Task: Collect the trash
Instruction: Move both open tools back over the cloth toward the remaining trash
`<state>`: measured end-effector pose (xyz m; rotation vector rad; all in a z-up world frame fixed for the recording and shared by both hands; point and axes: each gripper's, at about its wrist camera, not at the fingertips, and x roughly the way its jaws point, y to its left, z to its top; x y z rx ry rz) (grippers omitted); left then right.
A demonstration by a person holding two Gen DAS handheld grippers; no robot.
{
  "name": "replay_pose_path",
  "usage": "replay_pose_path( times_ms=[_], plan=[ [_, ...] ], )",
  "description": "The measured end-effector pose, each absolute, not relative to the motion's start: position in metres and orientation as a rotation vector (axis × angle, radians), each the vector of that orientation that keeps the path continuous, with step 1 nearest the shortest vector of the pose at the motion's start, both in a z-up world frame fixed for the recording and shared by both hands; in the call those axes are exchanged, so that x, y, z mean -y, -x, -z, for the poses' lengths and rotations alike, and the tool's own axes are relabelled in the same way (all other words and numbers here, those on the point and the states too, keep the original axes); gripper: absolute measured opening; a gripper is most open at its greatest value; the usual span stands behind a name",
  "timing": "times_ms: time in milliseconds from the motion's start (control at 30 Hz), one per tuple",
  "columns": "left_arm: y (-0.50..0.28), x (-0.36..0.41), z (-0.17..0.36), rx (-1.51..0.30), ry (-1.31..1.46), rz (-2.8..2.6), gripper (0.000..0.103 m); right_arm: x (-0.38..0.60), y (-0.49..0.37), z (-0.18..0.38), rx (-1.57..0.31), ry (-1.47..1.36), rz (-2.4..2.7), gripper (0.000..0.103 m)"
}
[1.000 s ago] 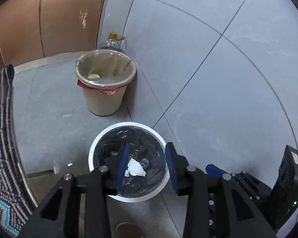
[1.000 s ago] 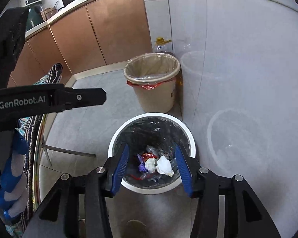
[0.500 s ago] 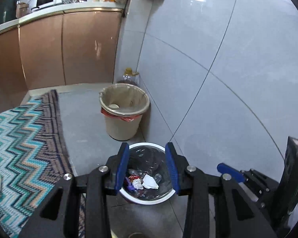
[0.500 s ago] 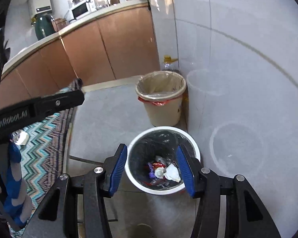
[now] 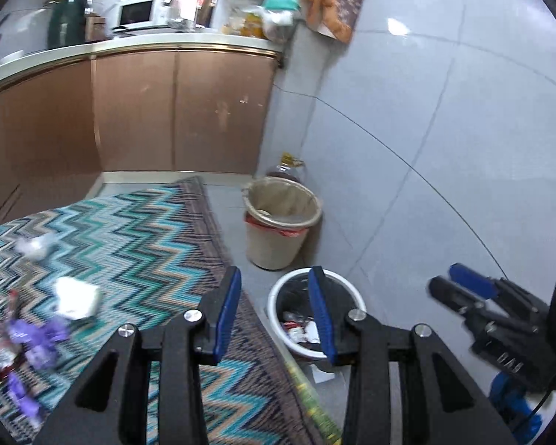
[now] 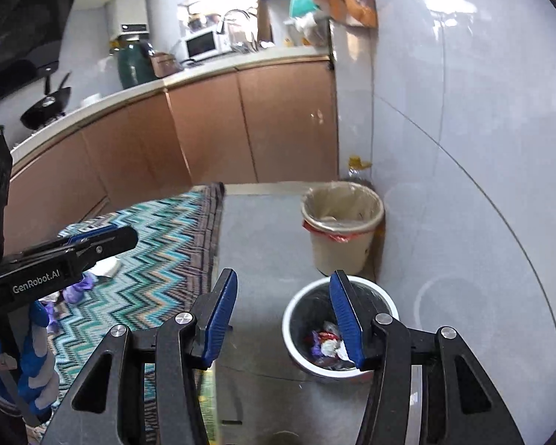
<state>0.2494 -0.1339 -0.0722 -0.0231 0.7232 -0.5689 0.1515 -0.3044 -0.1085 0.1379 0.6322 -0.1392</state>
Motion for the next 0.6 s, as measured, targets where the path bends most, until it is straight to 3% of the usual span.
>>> replay_pose_path(
  times_ms=[467, 600],
  plan=[
    [-0.232, -0.015, 0.062, -0.666, 0.100, 0.416, 0.036, 0.229, -0.139, 0.064, -0.567, -0.075, 0.029, 0.052],
    [-0.225, -0.056, 0.055, -0.632, 0.129, 0.365, 0.043, 0.208, -0.137, 0.053, -0.546, -0.054, 0.000, 0.052]
  ],
)
